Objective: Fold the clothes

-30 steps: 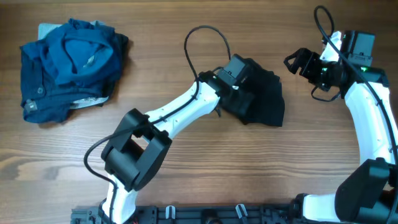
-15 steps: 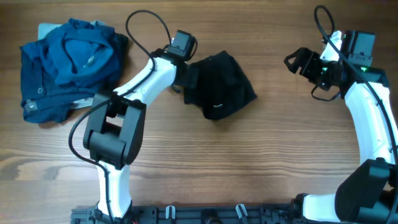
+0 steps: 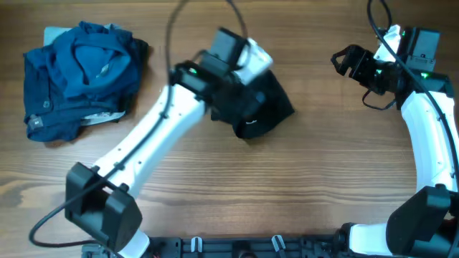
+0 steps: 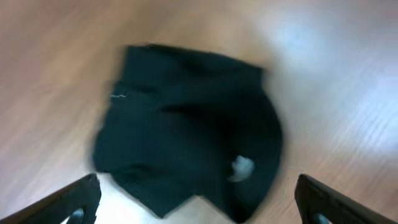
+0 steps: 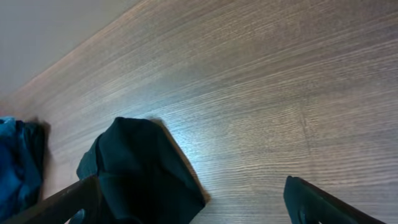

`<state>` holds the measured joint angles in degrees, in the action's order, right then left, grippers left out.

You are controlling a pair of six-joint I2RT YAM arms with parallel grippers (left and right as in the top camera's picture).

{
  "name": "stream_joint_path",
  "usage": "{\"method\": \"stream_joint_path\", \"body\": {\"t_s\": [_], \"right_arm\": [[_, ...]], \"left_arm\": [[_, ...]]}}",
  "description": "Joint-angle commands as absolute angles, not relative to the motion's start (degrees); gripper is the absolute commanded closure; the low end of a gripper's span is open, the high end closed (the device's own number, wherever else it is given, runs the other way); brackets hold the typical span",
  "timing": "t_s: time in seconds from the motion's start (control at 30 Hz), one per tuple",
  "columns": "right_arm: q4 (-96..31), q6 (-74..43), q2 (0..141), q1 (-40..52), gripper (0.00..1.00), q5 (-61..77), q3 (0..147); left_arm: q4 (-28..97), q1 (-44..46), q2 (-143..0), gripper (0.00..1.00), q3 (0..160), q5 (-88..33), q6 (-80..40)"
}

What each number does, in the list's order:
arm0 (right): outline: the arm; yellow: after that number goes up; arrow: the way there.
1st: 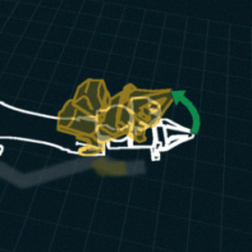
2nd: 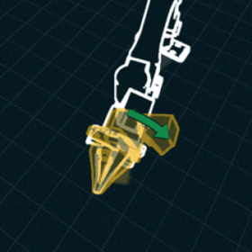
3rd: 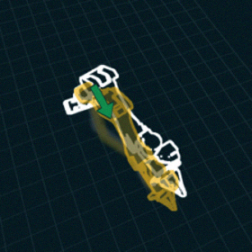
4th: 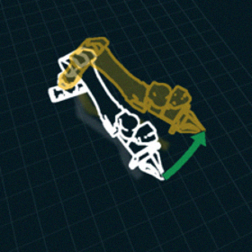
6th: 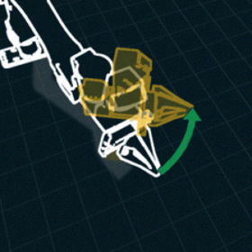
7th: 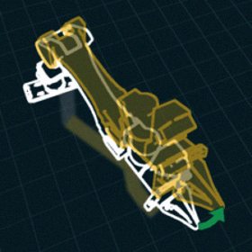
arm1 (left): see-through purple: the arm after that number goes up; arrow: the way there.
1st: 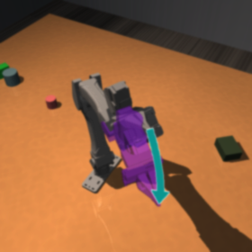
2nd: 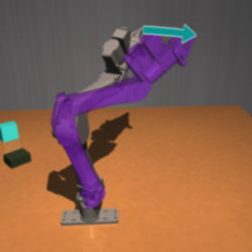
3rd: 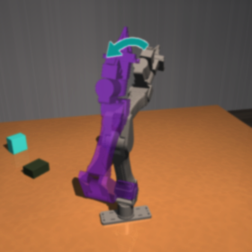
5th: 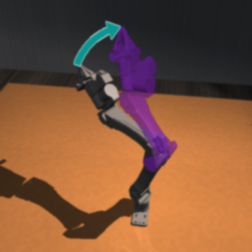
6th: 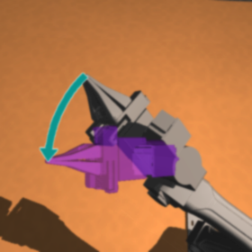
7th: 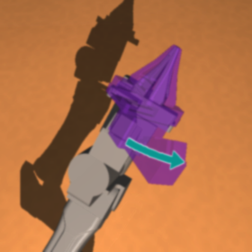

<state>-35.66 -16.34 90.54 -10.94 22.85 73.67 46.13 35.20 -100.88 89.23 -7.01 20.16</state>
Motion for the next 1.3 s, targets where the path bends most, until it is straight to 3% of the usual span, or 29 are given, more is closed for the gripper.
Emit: {"method": "stream_joint_path", "body": {"t_s": [0.0,0.2,0.47,0.67,0.8,0.87,1.0,1.13,1.17,1.2,1.27], "right_arm": [[-35.24,-15.0,90.56,-11.49,0.05,22.31,75.0],[-34.79,-15.16,90.56,-15.57,0.05,23.24,75.0],[-33.82,-15.14,90.56,-17.39,0.04,24.27,75.0],[-33.8,-15.16,90.56,-17.39,0.04,24.29,75.0],[-33.93,-15.18,90.56,-17.39,0.04,24.29,75.0],[-33.95,-15.18,90.56,-17.39,0.04,24.29,75.0],[-33.93,-15.16,90.56,-17.39,0.04,24.29,75.0],[-33.93,-15.18,90.56,-17.39,0.04,24.29,75.0],[-33.95,-15.16,90.56,-17.39,0.04,24.29,75.0],[-33.95,-15.18,90.56,-17.39,0.04,24.29,75.0],[-34.02,-15.16,90.56,-17.39,0.04,24.29,75.0]], "left_arm": [[47.64,42.54,-103.63,0.0,89.17,-8.14,24.91],[47.42,50.54,-109.67,0.0,89.17,2.5,24.88],[39.42,49.63,-120.4,0.03,89.17,13.32,24.16],[37.89,47.42,-123.24,0.09,89.14,14.85,15.62],[37.89,46.7,-125.19,0.24,89.14,14.5,15.57],[37.91,47.29,-125.69,0.36,89.14,11.03,15.57],[38.13,48.62,-125.69,0.44,89.14,9.87,15.57],[38.13,49.63,-125.73,0.7,89.14,7.88,15.57],[38.13,49.67,-125.82,0.87,89.14,7.75,15.57],[38.15,49.67,-125.82,0.95,89.14,7.75,15.53],[38.37,49.67,-125.82,0.96,89.14,7.81,14.92]]}}
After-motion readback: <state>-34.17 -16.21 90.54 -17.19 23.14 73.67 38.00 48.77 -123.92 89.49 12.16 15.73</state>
